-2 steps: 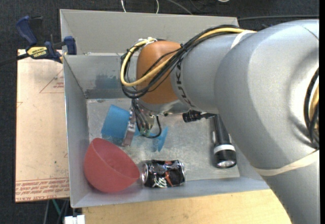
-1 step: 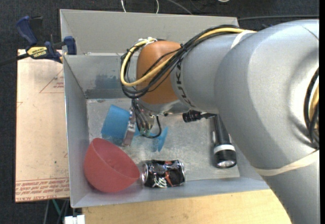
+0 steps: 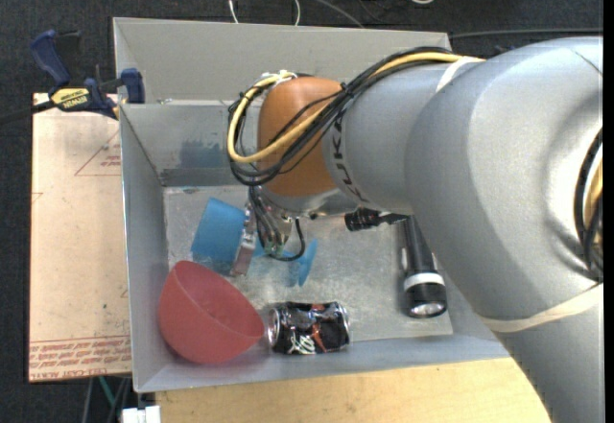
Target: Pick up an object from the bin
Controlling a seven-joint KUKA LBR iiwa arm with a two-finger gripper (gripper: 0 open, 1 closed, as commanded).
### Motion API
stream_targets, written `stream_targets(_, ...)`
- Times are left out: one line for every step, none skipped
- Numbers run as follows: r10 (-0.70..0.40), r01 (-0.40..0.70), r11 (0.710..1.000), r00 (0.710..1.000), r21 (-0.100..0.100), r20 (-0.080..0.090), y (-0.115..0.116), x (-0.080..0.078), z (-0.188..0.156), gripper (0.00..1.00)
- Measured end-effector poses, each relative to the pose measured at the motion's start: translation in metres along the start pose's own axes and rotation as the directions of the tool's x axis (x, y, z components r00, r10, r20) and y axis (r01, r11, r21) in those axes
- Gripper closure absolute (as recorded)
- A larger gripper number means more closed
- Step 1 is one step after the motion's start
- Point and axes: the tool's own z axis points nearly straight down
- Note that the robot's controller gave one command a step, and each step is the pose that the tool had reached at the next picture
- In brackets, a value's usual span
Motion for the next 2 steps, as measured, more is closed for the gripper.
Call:
stream_targets(0.0, 0.0, 1.0, 1.0, 0.0, -0.001, 0.0, 0.0, -0.005, 1.0)
stream_targets(0.001, -0.001, 1.0, 1.0, 0.005, -0.009, -0.001, 0.003, -0.025, 1.0)
